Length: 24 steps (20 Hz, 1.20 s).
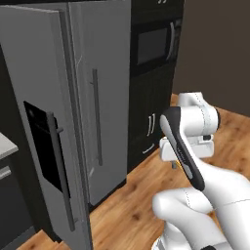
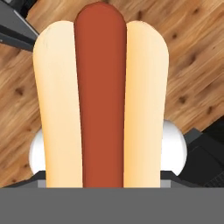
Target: Store the hot dog in the freezer for long-term storage. Close the freezer door after placing the cooked food.
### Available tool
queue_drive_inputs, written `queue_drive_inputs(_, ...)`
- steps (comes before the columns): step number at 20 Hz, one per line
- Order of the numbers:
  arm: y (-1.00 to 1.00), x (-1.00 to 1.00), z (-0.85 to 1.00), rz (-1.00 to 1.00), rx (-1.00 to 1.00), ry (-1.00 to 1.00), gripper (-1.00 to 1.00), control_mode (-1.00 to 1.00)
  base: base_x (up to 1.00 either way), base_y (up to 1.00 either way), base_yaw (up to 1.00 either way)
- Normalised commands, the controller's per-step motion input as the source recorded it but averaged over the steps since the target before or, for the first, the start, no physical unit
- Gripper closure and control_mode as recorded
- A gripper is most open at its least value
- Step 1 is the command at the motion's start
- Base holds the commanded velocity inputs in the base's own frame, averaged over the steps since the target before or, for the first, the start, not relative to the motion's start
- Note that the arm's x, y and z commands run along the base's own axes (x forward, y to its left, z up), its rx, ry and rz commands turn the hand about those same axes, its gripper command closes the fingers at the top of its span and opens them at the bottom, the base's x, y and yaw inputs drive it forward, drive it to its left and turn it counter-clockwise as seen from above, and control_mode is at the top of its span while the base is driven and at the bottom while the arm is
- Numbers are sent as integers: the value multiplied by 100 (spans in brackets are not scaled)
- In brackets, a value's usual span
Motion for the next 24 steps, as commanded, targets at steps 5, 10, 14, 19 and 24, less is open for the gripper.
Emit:
queue_drive_inputs(5,0,0,0,0,0,0,100,100,45,0,2)
queue_drive_inputs(10,0,0,0,0,0,0,100,100,59,-25,11)
queue_drive_inputs(14,0,0,0,0,0,0,100,100,72,-41,31)
queue_drive_inputs(19,0,0,0,0,0,0,100,100,61,-28,36)
queue_drive_inputs(24,0,0,0,0,0,0,100,100,62,-13,48)
